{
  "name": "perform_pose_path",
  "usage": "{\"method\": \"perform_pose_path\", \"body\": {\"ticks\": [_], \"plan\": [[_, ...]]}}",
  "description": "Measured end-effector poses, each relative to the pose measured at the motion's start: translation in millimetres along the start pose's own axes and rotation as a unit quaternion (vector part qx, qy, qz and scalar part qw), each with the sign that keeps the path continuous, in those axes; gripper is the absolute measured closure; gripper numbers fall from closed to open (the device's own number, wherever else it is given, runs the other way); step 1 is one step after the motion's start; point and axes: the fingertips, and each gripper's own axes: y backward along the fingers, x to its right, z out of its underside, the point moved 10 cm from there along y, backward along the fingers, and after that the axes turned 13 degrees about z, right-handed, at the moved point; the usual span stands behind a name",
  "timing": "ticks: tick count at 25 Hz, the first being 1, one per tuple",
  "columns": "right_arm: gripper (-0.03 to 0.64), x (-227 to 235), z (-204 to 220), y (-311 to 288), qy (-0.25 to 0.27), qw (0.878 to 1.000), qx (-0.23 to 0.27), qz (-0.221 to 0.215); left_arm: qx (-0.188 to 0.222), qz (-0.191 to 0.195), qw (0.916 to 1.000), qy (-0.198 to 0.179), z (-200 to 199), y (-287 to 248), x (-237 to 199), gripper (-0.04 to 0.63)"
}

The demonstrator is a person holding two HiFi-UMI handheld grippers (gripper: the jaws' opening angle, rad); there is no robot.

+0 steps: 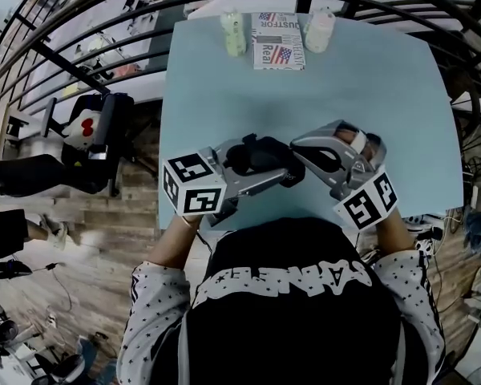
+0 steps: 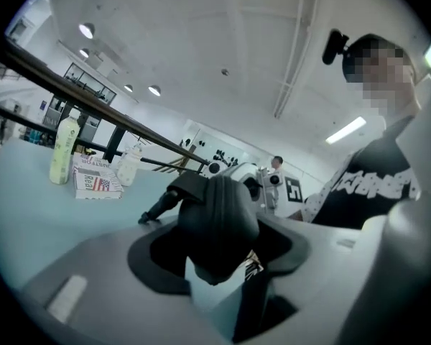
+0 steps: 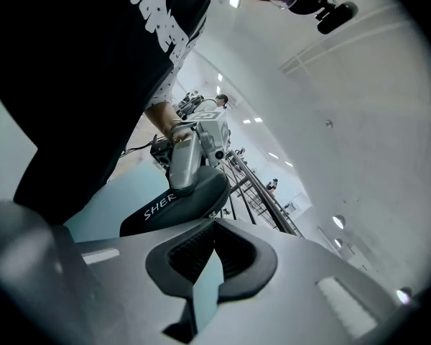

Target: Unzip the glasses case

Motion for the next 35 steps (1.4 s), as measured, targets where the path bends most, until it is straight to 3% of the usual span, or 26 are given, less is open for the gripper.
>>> {"method": "perform_pose_path", "body": {"ticks": [9, 25, 32, 35], "plan": [[0.609, -1, -1, -2, 0.060, 0.998, -0.008, -0.019, -0.071, -0.015, 0.9968, -0.034, -4, -6, 1, 0.595], [0.609, 6, -6, -2, 0.070, 0.997, 0.003, -0.021, -0.085, -0.003, 0.9958, -0.034, -7, -8, 2, 0.595], [0.609, 7, -9, -3, 0.108, 0.994, 0.006, -0.034, -0.093, 0.005, 0.9952, -0.028, -6, -10, 1, 0.595], [0.609, 6, -11, -3, 0.167, 0.985, 0.002, -0.039, -0.101, 0.006, 0.9945, -0.027, -6, -11, 1, 0.595]]}}
